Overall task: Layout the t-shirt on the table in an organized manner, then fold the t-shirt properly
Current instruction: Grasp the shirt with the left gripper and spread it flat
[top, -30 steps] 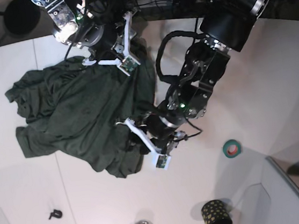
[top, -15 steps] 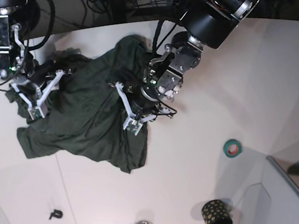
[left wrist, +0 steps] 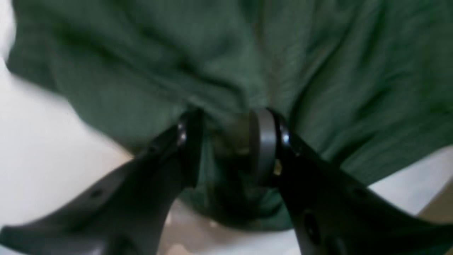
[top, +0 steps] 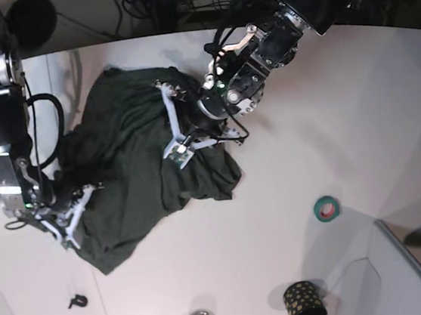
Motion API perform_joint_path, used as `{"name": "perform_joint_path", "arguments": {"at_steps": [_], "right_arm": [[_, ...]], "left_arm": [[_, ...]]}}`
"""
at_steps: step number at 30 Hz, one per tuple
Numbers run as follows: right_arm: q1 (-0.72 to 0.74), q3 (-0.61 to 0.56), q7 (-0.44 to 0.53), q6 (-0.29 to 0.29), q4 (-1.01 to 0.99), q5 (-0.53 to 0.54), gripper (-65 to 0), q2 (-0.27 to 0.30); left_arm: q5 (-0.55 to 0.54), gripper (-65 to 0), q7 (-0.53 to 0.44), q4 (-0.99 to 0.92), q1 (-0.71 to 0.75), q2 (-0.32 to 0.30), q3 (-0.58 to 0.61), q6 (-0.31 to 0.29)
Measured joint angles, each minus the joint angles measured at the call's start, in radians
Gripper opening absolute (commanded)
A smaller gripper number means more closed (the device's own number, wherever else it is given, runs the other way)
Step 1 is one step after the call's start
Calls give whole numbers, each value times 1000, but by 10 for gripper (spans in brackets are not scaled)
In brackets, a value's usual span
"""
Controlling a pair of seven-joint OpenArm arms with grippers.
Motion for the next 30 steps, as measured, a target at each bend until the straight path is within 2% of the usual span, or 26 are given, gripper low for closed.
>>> {"name": "perform_joint_path", "arguments": {"at_steps": [2,4,6,8,11,13,15,17,20,23,26,30], "right_arm": [[24,-96,4,4,-4,-2,-620,-10],[39,-150,-3,13,21,0,-618,-9],[41,-150,-21,8,84,0,-596,8],[16,-98,-91,10,197,11,-540,46],[-108,75,-137,-10,431,-3,-465,82],[-227,193,-207,-9,597,-5,-441,74],[-331,239,-285,1,729,-2,-443,56],[-425,253,-302,-4,831,27,-480,10],[-543,243,-304,14,916,123,-650,-58],[-606,241,-320,15,909,158,-636,-111],[-624,237,-308,1,890,151,-648,-124],[-609,180,-298,16,772,174,-648,-114]], "left_arm": [[-6,-428,0,4,-6,68,2,-25],[-15,-428,16,27,-12,121,4,-92],[-12,-428,69,77,-19,145,-6,-93],[-12,-428,113,132,-33,143,-63,-70],[15,-428,113,166,-64,127,-167,-48],[10,-428,117,135,-100,125,-203,-61],[0,-428,108,52,-137,133,-216,-72],[5,-429,93,-37,-177,130,-213,-72],[3,-429,-24,-159,-232,128,-181,-70],[6,-429,-92,-314,-306,157,-127,-66],[2,-429,-140,-439,-325,189,-87,-76],[-3,-429,-156,-516,-295,172,-63,-74]]}}
